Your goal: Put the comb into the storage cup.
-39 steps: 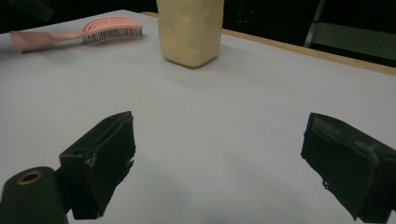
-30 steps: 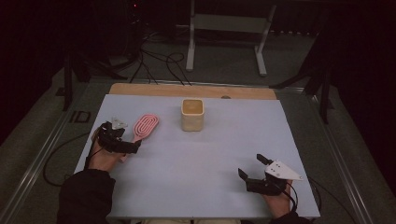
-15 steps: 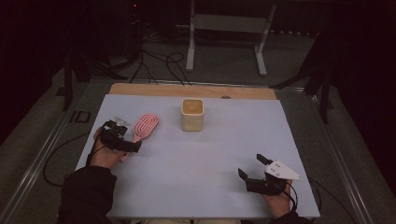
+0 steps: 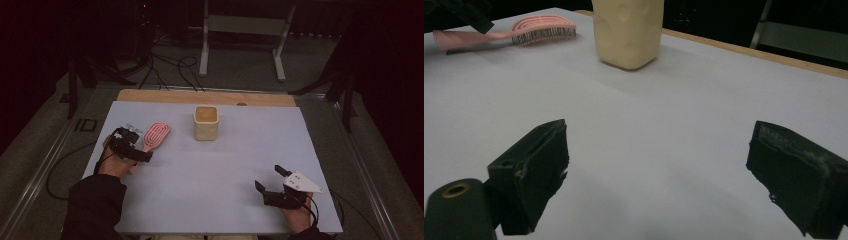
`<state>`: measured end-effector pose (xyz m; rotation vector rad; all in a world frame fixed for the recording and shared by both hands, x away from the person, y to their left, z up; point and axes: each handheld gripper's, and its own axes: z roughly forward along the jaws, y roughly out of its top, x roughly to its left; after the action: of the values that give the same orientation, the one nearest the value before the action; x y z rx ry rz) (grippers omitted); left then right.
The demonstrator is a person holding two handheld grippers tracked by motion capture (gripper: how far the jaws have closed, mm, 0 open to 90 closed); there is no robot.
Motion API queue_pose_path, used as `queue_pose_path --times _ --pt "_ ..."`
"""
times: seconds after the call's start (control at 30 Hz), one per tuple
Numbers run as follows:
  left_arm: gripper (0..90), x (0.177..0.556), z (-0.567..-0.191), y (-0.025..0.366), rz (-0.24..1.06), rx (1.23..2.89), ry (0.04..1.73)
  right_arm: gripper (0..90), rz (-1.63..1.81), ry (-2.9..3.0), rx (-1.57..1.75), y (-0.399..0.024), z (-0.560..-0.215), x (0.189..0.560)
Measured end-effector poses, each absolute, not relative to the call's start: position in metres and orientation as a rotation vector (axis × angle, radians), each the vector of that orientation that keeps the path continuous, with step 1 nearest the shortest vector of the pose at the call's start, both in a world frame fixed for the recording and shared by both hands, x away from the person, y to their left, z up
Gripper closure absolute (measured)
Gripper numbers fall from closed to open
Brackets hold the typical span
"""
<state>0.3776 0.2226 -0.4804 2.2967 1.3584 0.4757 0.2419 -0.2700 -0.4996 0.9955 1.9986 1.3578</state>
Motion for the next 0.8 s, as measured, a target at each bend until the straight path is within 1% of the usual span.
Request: queue_pose_path --times 0.47,0.8 --pt "0.0 0.384 -0.488 0.221 0.441 2.334 1.399 9.6 1.354 2.002 0.996 -0.270 -0.500 0.242" --pt "1.2 0.389 -0.494 0.220 0.390 2.357 1.433 9.6 1.352 2.004 1.002 -0.270 -0.500 0.242"
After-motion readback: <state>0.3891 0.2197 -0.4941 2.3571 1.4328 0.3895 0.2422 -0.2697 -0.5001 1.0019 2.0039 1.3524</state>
